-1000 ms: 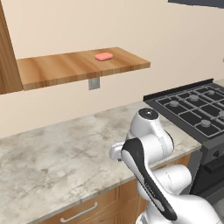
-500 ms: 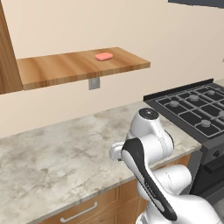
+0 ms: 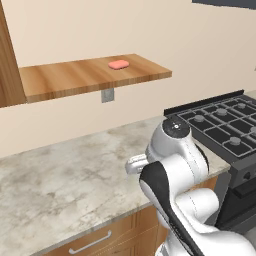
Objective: Locate and retrieve the bar soap and bar soap from the cabinet. Place them next to the sink.
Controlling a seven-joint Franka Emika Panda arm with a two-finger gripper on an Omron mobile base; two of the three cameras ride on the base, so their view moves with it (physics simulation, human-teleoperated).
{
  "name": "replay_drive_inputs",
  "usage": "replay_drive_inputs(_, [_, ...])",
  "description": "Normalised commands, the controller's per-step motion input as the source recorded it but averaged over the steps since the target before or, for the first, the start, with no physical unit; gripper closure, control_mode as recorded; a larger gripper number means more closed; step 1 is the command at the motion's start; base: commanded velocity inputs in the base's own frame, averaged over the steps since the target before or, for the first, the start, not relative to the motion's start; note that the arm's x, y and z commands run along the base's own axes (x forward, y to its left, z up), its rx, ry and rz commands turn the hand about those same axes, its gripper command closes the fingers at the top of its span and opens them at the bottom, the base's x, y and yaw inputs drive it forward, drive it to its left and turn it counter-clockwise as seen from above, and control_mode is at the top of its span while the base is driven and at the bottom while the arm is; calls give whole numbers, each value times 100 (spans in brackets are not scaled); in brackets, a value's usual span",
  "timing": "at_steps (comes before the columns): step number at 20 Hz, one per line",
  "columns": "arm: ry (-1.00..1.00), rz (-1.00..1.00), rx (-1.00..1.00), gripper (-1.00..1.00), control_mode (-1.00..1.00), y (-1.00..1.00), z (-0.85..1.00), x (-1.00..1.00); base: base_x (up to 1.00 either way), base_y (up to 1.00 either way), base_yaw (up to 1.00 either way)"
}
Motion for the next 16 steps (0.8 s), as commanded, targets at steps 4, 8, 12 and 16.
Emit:
replay_drive_inputs(4, [0,0,7,-100,-100,-11,91,9,0,0,0])
replay_drive_inputs(8, [4,-5,7,-100,-100,0,85,30,0,0,0])
replay_drive_inputs(12, [6,-7,4,-100,-100,0,78,34,0,0,0])
replay_drive_inputs(16, [8,-13,3,-100,-100,0,70,41,0,0,0])
